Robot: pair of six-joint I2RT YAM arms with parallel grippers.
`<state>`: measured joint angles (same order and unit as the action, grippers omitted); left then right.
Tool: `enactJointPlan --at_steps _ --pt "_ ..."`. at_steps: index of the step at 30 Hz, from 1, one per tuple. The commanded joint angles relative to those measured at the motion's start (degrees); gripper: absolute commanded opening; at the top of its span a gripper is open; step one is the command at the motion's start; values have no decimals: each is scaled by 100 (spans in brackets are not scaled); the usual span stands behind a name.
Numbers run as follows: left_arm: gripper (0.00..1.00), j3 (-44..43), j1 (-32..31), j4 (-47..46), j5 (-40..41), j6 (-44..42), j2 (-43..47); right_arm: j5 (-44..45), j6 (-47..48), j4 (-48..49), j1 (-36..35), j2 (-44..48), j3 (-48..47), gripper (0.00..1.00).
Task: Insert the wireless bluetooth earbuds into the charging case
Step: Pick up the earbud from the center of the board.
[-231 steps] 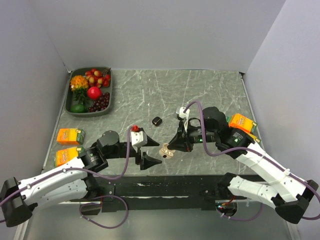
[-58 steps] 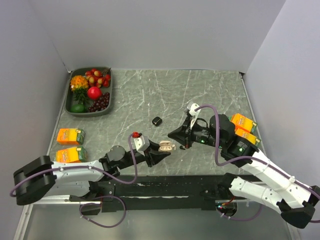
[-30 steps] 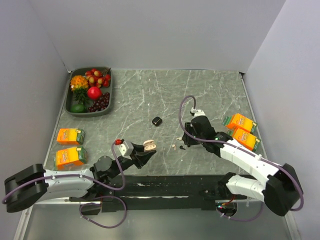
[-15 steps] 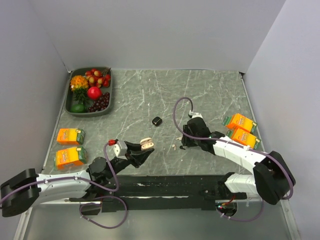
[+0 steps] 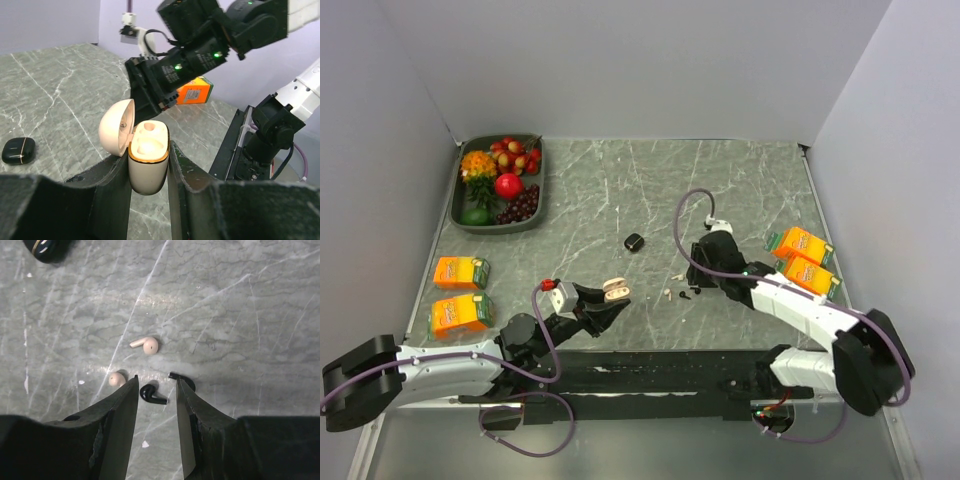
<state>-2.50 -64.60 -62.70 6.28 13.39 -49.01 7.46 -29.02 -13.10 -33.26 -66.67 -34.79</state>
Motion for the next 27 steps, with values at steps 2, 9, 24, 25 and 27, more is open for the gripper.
enactJointPlan --at_steps 2,9,24,25,27 --pt "1 198 -27 -120 -66 182 67 -34 256 282 82 -732 -625 43" --pt "1 206 -53 56 4 173 217 -236 352 572 135 -1444 -889 41" --pt "1 197 -44 82 31 173 94 -553 326 792 144 -1867 -810 42" --pt "1 198 -53 91 39 173 103 -553 326 774 144 -1884 -811 42" --pt "1 189 -44 117 40 173 111 -553 335 783 144 -1919 -819 42"
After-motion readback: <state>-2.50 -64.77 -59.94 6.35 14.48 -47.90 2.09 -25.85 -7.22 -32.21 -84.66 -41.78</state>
